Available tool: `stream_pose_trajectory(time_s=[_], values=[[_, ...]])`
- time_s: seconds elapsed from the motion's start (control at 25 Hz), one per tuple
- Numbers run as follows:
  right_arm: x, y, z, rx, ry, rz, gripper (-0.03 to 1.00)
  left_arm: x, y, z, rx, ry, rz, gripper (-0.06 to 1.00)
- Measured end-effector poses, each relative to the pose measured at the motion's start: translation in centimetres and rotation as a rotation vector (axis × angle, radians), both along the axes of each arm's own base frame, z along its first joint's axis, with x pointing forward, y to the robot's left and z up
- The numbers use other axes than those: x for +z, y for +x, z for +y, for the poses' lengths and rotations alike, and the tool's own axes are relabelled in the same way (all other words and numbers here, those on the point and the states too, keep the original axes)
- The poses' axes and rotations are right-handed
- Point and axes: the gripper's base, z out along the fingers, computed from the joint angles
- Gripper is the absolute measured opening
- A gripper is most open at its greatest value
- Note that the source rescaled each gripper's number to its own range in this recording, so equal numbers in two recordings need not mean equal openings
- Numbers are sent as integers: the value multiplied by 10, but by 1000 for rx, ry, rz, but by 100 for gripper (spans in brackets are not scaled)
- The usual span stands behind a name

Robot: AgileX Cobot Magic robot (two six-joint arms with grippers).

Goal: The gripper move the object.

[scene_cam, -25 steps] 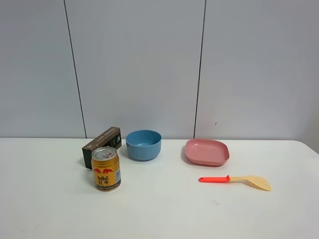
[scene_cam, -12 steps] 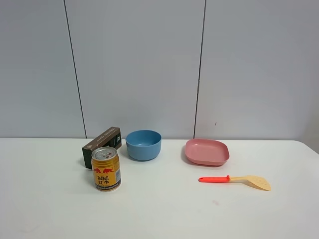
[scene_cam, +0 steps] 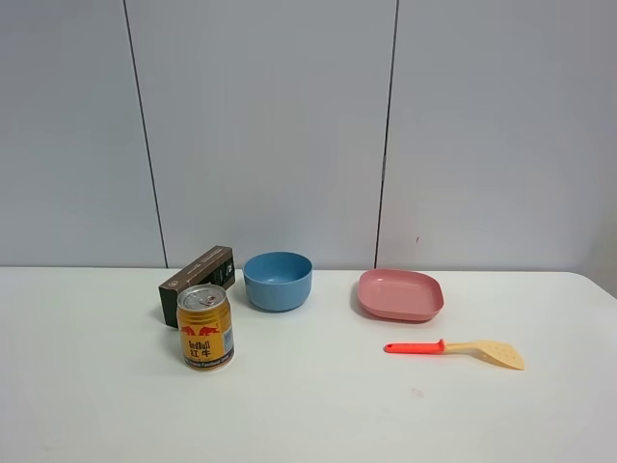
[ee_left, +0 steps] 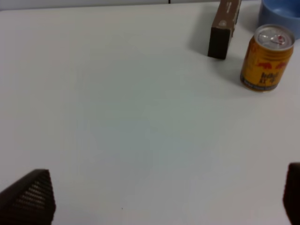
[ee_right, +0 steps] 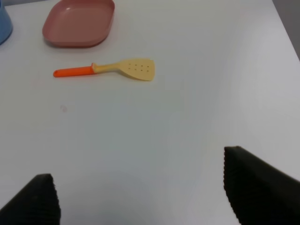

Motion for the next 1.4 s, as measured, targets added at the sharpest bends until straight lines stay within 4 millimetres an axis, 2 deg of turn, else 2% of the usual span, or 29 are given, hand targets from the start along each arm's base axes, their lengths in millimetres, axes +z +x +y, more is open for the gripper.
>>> stream_pose_trajectory(time_s=[1.4], values=[[0, 0, 0, 0, 0, 0, 100, 0, 0, 3, 40, -6, 2, 99]])
